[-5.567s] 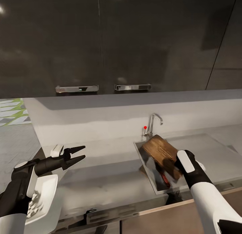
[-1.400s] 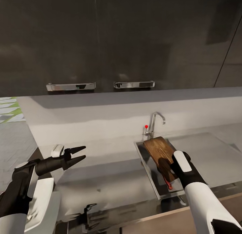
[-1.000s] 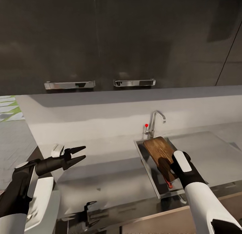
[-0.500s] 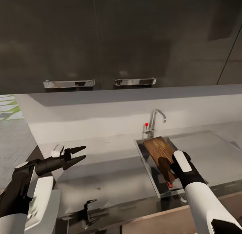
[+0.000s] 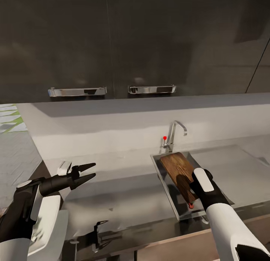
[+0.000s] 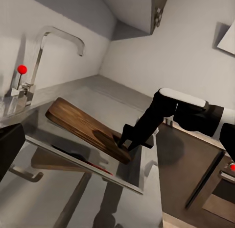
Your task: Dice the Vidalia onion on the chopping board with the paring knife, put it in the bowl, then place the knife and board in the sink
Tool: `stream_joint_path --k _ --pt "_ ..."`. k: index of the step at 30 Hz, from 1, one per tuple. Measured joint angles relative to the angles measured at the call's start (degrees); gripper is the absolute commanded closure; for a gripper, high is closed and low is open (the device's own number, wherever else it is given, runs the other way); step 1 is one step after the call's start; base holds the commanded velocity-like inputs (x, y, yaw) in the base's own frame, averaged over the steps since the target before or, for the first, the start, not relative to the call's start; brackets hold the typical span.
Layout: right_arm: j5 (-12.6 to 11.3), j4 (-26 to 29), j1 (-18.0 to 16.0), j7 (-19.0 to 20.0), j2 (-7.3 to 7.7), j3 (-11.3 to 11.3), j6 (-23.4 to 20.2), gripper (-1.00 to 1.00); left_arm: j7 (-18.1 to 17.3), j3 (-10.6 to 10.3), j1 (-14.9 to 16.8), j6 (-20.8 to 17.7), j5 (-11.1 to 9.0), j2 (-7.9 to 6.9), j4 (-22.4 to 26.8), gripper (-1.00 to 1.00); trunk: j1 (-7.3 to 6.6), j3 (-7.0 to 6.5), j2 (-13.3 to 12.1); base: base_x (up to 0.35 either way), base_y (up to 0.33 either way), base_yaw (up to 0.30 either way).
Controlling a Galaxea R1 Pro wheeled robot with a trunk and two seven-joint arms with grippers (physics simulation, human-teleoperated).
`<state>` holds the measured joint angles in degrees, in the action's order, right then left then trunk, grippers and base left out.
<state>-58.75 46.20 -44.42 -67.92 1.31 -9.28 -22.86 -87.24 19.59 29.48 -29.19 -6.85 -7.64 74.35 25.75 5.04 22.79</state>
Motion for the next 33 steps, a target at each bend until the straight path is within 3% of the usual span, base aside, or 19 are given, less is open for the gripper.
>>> stream_joint_path --k 18,33 --pt "0.0 0.1 0.0 0.0 0.0 0.0 0.0 1.0 0.0 0.0 0.0 0.0 0.0 0.0 0.0 -1.0 0.0 0.05 0.0 0.0 0.0 0.0" --pt "0.0 0.0 0.0 0.0 0.0 0.0 -0.1 1.0 -0.1 0.0 0.0 0.0 0.0 0.0 0.0 -1.0 0.0 1.13 0.0 0.0 0.0 0.0"
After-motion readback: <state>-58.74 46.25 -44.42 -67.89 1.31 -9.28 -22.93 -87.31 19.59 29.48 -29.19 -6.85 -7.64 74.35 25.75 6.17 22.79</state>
